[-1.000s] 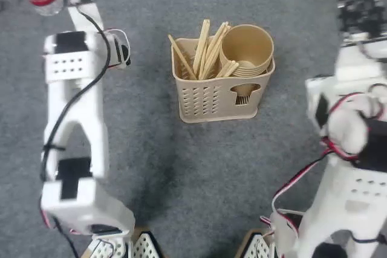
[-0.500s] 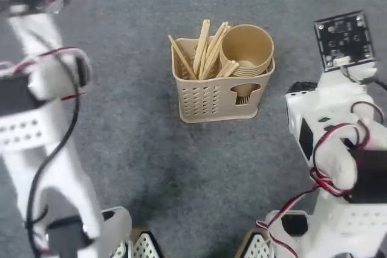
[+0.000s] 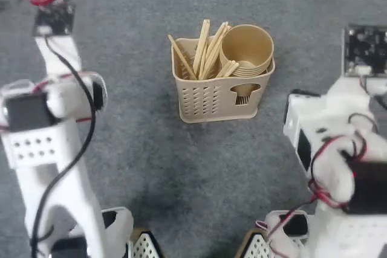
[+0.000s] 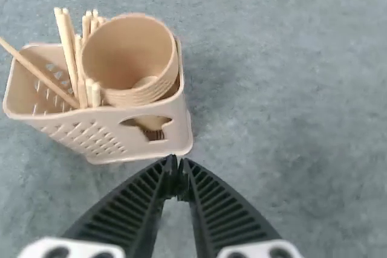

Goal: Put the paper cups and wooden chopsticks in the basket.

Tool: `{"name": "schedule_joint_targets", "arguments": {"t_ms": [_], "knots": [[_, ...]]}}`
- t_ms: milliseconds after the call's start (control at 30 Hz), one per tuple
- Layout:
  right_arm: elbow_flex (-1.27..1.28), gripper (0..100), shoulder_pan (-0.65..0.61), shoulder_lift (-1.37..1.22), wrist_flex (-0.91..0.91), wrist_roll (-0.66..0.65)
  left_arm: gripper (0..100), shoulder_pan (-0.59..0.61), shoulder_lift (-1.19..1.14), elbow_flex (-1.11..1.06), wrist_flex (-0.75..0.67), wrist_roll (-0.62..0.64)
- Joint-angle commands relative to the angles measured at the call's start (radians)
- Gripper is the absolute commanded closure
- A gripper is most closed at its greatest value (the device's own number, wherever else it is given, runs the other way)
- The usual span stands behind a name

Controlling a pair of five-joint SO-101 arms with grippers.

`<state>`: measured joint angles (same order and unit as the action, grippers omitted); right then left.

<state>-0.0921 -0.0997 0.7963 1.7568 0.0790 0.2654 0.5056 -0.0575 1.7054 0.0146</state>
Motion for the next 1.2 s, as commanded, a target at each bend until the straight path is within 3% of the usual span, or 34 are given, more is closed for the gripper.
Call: {"name": "schedule_joint_targets", "arguments": {"t_ms": [0,100,233,433,733,933,1167], "knots": [[0.095,99.1,-0.113,0.137,0.036,0.015,99,-0.009,0.279,-0.248,-0.127,-0.012],[0.239,99.1,-0.186,0.257,0.030,0.018,99,-0.008,0.554,-0.476,-0.249,-0.017],[0.453,99.1,-0.196,0.369,-0.028,0.020,99,-0.006,0.919,-0.829,-0.419,-0.017],[0.660,99.0,-0.077,0.507,-0.154,0.014,99,-0.009,1.333,-1.198,-0.453,-0.031],[1.143,99.0,0.033,0.740,-0.374,-0.057,99,-0.008,1.284,-1.333,-0.450,-0.046],[1.369,99.0,0.059,1.021,-0.331,-0.058,99,-0.009,1.284,-1.411,-0.451,-0.049],[1.540,99.0,0.058,0.998,-0.314,-0.058,99,-0.008,1.284,-1.498,-0.443,-0.052]]}}
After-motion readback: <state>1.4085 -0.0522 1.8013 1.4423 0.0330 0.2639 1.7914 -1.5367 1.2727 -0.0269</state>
